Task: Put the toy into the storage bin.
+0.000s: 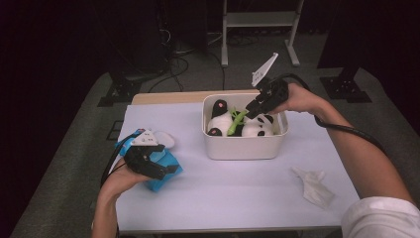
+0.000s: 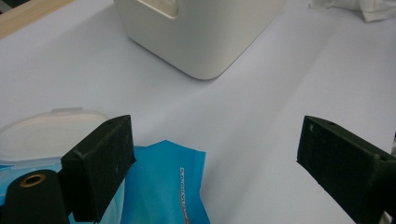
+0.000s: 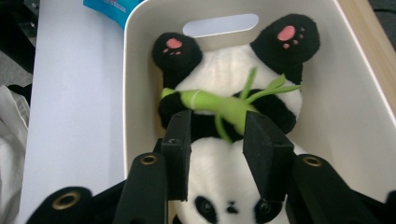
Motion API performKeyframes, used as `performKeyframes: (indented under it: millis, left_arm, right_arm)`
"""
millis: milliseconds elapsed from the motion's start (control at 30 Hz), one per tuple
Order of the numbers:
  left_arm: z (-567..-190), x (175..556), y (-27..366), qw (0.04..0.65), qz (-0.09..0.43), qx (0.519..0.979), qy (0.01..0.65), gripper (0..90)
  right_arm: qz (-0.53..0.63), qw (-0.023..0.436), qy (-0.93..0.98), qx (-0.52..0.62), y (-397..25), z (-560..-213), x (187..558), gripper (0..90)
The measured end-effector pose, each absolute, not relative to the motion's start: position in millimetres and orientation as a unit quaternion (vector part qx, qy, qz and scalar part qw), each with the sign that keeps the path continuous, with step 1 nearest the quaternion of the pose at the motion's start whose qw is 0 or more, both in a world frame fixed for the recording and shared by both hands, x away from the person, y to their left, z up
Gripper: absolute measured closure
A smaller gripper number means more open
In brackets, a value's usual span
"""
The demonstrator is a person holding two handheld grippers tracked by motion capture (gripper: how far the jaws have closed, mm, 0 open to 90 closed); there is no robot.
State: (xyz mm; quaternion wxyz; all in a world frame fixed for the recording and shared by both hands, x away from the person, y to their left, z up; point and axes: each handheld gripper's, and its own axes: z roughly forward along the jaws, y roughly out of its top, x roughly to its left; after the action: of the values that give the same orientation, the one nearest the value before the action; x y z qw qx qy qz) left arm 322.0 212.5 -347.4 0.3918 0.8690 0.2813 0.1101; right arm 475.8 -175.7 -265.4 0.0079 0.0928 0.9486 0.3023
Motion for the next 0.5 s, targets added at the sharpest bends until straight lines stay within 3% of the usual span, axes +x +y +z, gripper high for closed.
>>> performKeyframes:
  millis: [500]
  left_arm:
    - [-347,318,207,0.393,0.111,0.871,0.273,9.9]
  right_arm:
    - [0.331,0.024,0.936,0.121,-209,-263,453,57.0]
